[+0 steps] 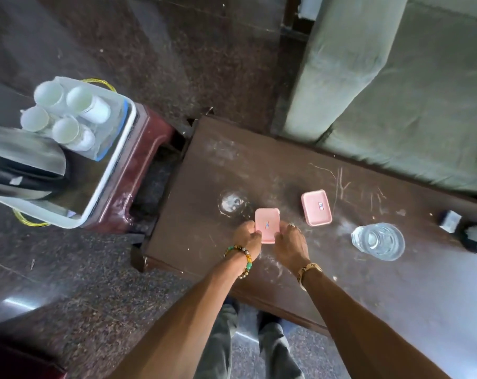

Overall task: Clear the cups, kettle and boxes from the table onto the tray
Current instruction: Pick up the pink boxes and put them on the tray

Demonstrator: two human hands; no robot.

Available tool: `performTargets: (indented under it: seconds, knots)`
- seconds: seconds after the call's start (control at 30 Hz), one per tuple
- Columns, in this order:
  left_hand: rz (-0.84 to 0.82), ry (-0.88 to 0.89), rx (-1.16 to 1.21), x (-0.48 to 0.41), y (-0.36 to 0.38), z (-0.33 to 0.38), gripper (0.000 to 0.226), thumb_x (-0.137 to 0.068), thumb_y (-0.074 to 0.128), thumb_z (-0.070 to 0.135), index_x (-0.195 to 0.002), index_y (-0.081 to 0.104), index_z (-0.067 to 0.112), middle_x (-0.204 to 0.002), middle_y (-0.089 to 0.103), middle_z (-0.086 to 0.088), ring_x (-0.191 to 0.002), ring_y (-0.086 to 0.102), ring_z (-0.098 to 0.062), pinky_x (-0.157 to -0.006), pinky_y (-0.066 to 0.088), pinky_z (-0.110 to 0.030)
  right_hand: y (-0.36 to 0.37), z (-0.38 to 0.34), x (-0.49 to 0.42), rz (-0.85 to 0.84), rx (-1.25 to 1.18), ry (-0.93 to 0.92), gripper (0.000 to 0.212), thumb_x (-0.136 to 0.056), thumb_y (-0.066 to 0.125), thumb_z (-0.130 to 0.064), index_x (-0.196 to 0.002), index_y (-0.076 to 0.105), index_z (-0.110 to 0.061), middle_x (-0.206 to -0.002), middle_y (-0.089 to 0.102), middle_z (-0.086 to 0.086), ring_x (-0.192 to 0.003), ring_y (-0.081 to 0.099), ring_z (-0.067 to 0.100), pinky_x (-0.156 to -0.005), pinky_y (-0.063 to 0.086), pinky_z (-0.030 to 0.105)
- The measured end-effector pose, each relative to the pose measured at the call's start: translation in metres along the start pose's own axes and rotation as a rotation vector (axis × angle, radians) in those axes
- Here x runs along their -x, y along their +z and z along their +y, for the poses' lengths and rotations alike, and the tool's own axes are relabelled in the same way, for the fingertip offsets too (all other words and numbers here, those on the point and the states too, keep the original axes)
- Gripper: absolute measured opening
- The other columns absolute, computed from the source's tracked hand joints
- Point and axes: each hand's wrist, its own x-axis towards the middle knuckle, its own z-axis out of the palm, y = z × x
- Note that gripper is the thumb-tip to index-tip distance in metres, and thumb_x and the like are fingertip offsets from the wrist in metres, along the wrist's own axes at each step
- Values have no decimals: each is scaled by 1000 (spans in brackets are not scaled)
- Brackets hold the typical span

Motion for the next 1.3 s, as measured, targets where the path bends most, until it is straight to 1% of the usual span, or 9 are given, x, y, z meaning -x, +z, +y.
performTargets:
  seconds: [0.1, 0.27, 0.4, 0.53, 0.63, 0.77, 1.0, 1.13, 1.3]
  knots:
    - [3, -33, 44, 6, -8, 1, 34, -94, 52, 6, -127, 58, 2, -131, 60, -14, -119, 57, -24, -92, 43, -19, 3, -4, 4, 34, -21, 16, 31, -94, 49, -7, -113, 73, -14, -112, 74, 11, -97, 69, 30, -73, 53, 31]
    - [68, -44, 167, 32, -47, 13, 31, -91, 54, 5, -122, 59, 6, -127, 62, -11, -114, 60, -22, -89, 44, -19, -8, -38, 30, 123, -78, 39, 22, -92, 57, -10, -107, 71, -16, -112, 73, 7, -101, 67, 30, -84, 52, 35]
    - [126, 35, 215, 54, -102, 38, 35, -90, 57, 6, -124, 57, 1, -123, 64, -14, -110, 62, -24, -83, 46, -21, -29, -85, 59, 148, -92, -45, 16, -89, 60, -8, -86, 63, -23, -103, 74, 6, -88, 64, 27, -76, 51, 30]
    - [154, 163, 160, 82, -167, 66, 27, -85, 64, 10, -112, 68, 8, -111, 71, -9, -99, 67, -19, -85, 54, -27, -54, -142, 98, 151, -99, -161, 26, -84, 64, -9, -107, 73, -18, -101, 76, 4, -88, 68, 26, -70, 43, 24]
    - [172, 225, 153, 101, -210, 85, 27, -84, 65, 10, -110, 70, 8, -109, 72, -8, -95, 67, -16, -85, 55, -27, -70, -179, 124, 180, -139, -227, 27, -81, 67, -11, -106, 76, -19, -87, 73, 0, -80, 66, 21, -69, 42, 24]
    - [230, 253, 103, 120, -251, 99, 27, -85, 64, 16, -111, 70, 15, -111, 72, -2, -98, 67, -13, -90, 53, -25, -80, -216, 151, 180, -172, -295, 28, -82, 68, -11, -107, 75, -21, -92, 76, -1, -82, 68, 18, -74, 52, 29]
    - [263, 203, 104, 138, -266, 79, 31, -88, 59, 17, -118, 67, 11, -120, 68, -6, -107, 65, -20, -95, 54, -36, -63, -228, 169, 128, -117, -340, 21, -80, 65, -15, -98, 75, -20, -78, 68, -6, -75, 63, 17, -56, 42, 21]
    - [274, 159, 46, 143, -268, 54, 30, -87, 56, 14, -114, 70, 15, -118, 69, -4, -105, 65, -22, -92, 55, -36, -38, -218, 178, 18, -151, -306, 29, -80, 60, -15, -102, 75, -27, -83, 74, -2, -79, 70, 21, -69, 57, 31]
    - [290, 151, 32, 143, -279, 47, 30, -86, 56, 10, -111, 71, 17, -116, 70, -4, -101, 66, -23, -84, 58, -36, -27, -225, 176, -50, -147, -294, 36, -82, 56, -14, -112, 74, -23, -96, 76, 1, -87, 70, 20, -66, 54, 27]
